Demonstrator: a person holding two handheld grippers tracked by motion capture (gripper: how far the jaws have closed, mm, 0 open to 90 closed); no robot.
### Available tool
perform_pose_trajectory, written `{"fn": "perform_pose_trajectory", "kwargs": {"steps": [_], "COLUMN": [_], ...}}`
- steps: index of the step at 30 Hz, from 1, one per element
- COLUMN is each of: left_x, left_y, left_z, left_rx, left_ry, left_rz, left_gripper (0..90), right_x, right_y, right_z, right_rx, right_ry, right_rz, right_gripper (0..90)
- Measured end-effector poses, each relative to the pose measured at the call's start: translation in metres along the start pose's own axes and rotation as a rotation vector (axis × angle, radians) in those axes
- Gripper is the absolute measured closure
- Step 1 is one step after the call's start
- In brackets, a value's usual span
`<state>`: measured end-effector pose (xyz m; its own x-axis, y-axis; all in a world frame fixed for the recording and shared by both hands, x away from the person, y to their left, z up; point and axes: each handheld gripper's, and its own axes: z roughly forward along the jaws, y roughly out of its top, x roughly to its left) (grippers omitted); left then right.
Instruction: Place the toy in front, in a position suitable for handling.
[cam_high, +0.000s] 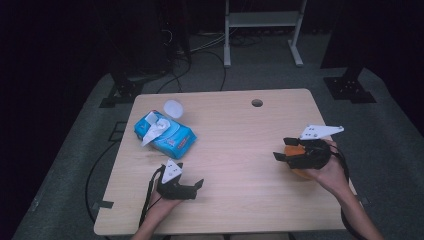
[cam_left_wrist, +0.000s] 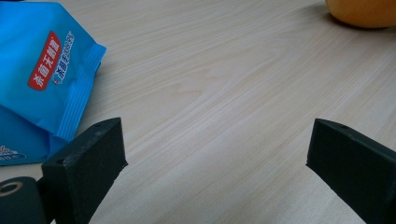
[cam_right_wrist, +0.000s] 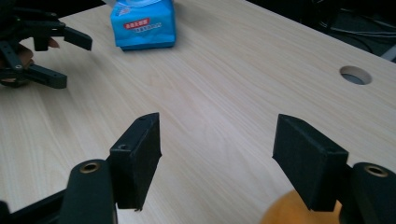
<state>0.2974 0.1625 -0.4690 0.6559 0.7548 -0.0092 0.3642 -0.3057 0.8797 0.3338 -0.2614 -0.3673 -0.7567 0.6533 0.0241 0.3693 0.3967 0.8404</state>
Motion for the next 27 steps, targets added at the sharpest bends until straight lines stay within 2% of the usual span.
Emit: {"fn": "perform_pose_trajectory", "kwargs": {"steps": [12, 21, 27], "left_x": [0.000, -0.001, -0.001], "left_y": [0.000, 0.000, -0.001], "left_z": [0.000, 0.001, 0.002], "left_rx": [0.004, 0.010, 0.010], "left_ry": [0.002, 0.002, 0.001], "left_rz": [0.006, 0.004, -0.001], "left_gripper": [3.5, 3.5, 3.5], "right_x": [-0.022, -0.040, -0.049], "right_y": [-0.013, -0.031, -0.044], "right_z": [-0.016, -0.027, -0.031], "right_rx": [0.008, 0.027, 0.034], "right_ry": [-0.060, -0.135, -0.164], "right_rz": [0.045, 0.087, 0.116], "right_gripper": [31.3, 32.1, 32.6]}}
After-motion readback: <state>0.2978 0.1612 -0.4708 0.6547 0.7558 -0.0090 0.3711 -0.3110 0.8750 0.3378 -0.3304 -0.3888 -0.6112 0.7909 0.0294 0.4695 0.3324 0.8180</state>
